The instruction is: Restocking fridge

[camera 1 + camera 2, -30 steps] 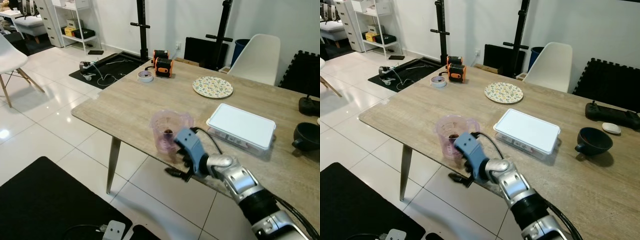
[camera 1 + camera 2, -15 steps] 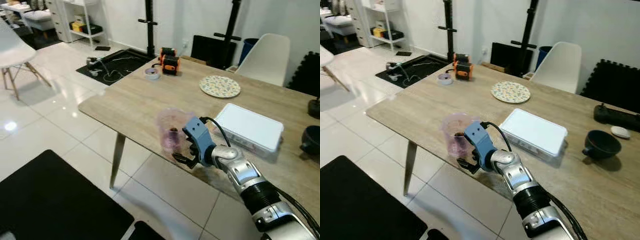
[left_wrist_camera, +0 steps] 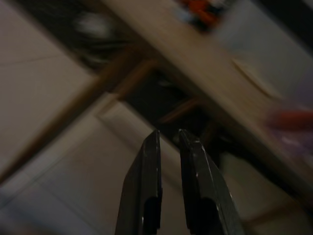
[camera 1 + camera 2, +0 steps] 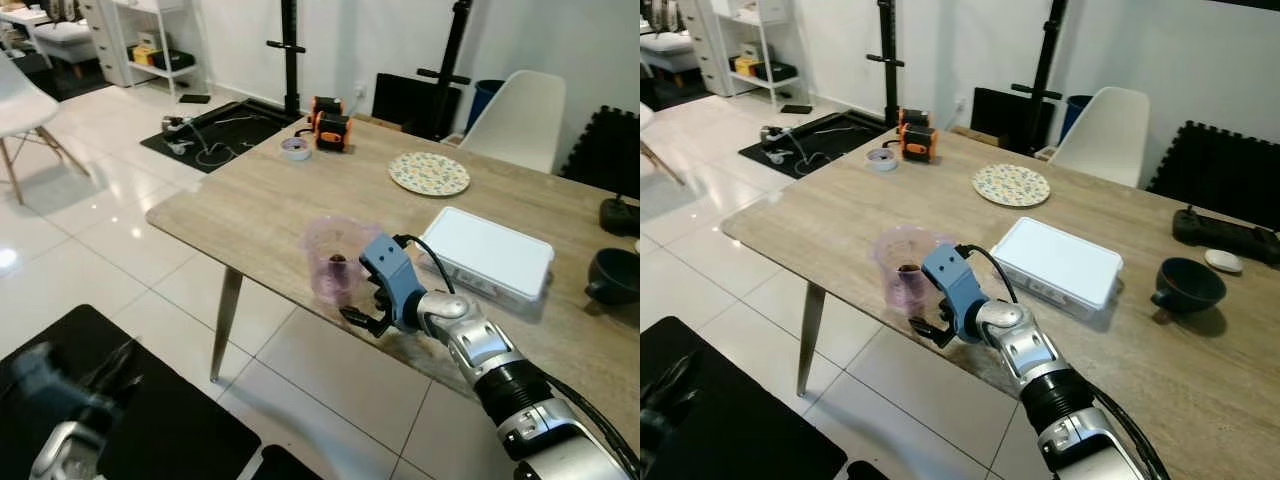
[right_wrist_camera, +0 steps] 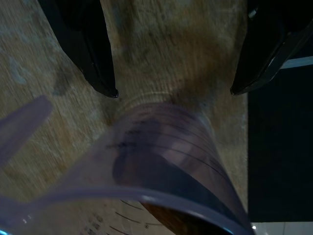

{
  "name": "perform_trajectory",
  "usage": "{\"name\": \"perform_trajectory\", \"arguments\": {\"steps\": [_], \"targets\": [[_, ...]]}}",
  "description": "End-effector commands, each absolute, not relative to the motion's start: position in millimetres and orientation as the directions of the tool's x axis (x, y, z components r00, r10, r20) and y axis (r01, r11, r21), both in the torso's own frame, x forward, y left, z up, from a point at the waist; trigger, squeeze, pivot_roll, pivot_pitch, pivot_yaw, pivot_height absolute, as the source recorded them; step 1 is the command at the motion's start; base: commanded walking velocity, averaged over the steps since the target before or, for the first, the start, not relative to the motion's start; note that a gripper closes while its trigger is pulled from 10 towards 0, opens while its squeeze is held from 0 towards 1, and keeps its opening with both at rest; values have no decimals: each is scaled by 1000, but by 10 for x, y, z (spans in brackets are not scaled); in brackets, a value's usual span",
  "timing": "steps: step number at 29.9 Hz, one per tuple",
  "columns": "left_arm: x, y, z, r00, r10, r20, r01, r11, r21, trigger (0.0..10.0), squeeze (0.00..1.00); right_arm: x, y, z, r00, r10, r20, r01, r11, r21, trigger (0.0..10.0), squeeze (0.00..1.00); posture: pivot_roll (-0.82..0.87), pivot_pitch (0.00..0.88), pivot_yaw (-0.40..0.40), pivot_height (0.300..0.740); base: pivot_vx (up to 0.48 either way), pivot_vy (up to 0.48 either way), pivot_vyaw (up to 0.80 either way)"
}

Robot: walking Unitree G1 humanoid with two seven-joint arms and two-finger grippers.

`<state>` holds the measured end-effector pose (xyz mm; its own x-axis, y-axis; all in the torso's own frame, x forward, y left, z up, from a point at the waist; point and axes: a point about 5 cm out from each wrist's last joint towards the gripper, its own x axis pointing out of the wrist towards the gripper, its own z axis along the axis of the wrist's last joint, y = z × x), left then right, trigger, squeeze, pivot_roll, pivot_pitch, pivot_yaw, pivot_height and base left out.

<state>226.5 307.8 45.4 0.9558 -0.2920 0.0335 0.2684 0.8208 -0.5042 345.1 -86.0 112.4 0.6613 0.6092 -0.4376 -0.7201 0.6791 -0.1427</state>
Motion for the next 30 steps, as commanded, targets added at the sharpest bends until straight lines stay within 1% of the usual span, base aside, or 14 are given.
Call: {"name": "perform_trajectory", "arguments": {"steps": [1,3,4,5,6,8,9,13,15,17,19,23,25,30], "targets": [[2240,2962,412,930,-366,39,330,782,-529,10000,0,3467,-882,1114,665,601,-444,-716,681,-152,10000,710,0,18,-55,740,0,0,0],[2180,2733,526,797,-601,57,550,685,-478,10000,0,3484,-877,1125,669,598,-442,-714,683,-156,10000,706,0,23,-54,740,0,0,0],[2180,2733,526,797,-601,57,550,685,-478,10000,0,3484,-877,1125,669,598,-442,-714,683,-156,10000,706,0,23,-54,740,0,0,0],[2141,2649,579,729,-682,56,627,633,-455,10000,0,3494,-875,1132,671,597,-440,-712,684,-158,10000,706,1,23,-57,740,0,0,0],[2141,2649,579,729,-682,56,627,633,-455,10000,0,3494,-875,1132,671,597,-440,-712,684,-158,10000,706,1,23,-57,740,0,0,0],[2100,2585,655,632,-774,35,709,558,-432,10000,0,3514,-860,1136,675,594,-438,-709,687,-160,10000,706,1,23,-57,740,0,0,0],[2089,2575,672,603,-798,17,728,541,-421,10000,0,3521,-849,1134,677,591,-438,-706,690,-160,10000,706,1,23,-57,740,0,0,0],[2080,2572,701,574,-819,-2,745,522,-415,10000,0,3528,-820,1119,679,588,-440,-703,693,-160,10000,706,2,24,-58,740,0,0,0],[2073,2562,723,562,-827,-13,750,516,-415,10000,0,3473,-648,1122,635,648,-420,-746,656,-117,10000,706,5,24,-57,740,0,0,0],[2063,2554,732,558,-830,-18,750,513,-417,10000,0,3446,-573,1134,615,676,-405,-764,638,-94,10000,706,4,22,-57,740,0,0,0],[2040,2527,730,550,-835,-24,751,507,-423,10000,0,3361,-359,1218,555,762,-333,-814,580,-29,10000,706,3,24,-55,740,0,0,0],[2027,2506,733,544,-839,-28,752,502,-427,10000,0,3301,-216,1290,511,815,-272,-845,534,11,10000,702,3,24,-55,740,0,0,0],[2033,2481,743,539,-842,-24,756,496,-426,10000,0,3248,-69,1362,477,855,-206,-869,493,32,10000,690,3,24,-55,740,0,0,0],[2048,2439,758,531,-847,-18,764,488,-421,10000,0,3180,92,1398,434,887,-156,-889,450,88,10000,690,5,28,-57,740,0,0,0]]}}
